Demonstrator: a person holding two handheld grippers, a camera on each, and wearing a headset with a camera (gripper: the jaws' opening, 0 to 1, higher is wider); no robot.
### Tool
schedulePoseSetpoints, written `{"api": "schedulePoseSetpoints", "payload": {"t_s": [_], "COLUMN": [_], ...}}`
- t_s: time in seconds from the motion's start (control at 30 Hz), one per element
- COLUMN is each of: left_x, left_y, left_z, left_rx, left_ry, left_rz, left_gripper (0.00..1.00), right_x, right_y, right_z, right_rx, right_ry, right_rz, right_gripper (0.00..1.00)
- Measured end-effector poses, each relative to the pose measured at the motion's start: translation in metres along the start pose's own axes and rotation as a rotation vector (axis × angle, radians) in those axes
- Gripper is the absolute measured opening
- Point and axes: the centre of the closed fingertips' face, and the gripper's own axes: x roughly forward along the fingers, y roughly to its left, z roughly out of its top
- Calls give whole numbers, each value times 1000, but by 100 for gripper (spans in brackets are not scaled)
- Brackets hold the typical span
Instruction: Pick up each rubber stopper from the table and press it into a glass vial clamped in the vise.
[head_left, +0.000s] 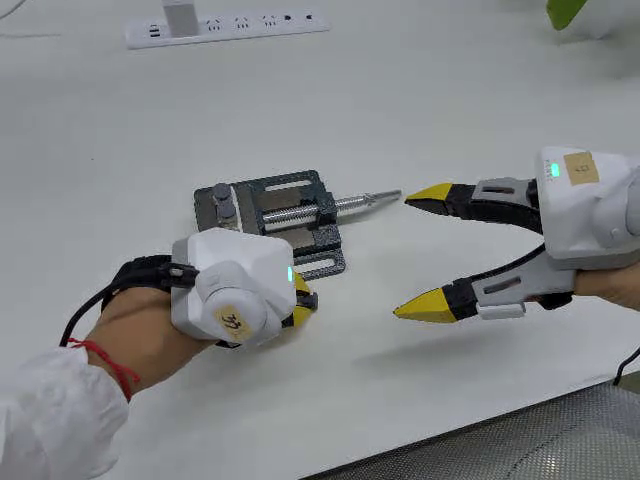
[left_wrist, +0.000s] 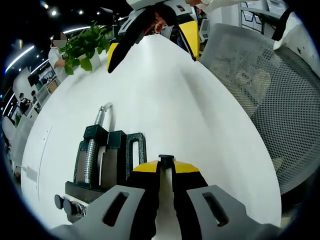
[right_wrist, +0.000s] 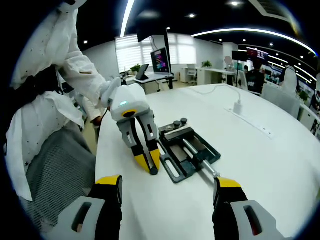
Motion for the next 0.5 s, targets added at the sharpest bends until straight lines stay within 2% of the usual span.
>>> {"api": "schedulePoseSetpoints", "payload": {"t_s": [0.23, 0.33, 0.43, 0.5], "left_x": [-16, -28, -45, -54], "left_y": [1, 5, 10, 13], "left_z": [12, 19, 30, 36], "left_rx": [-65, -107, -167, -186], "left_ry": [-64, -104, -165, -197], "left_rz": [30, 63, 100, 121], "left_gripper": [5, 5, 5, 5], "right_x": [-1, -1, 0, 0], "right_y": [2, 3, 5, 7], "right_z": [9, 16, 30, 38], "right_rx": [-13, -21, -28, -34], "right_ry": [-4, -9, -27, -34], "right_rz": [4, 9, 24, 33], "right_gripper": [71, 70, 68, 66]}}
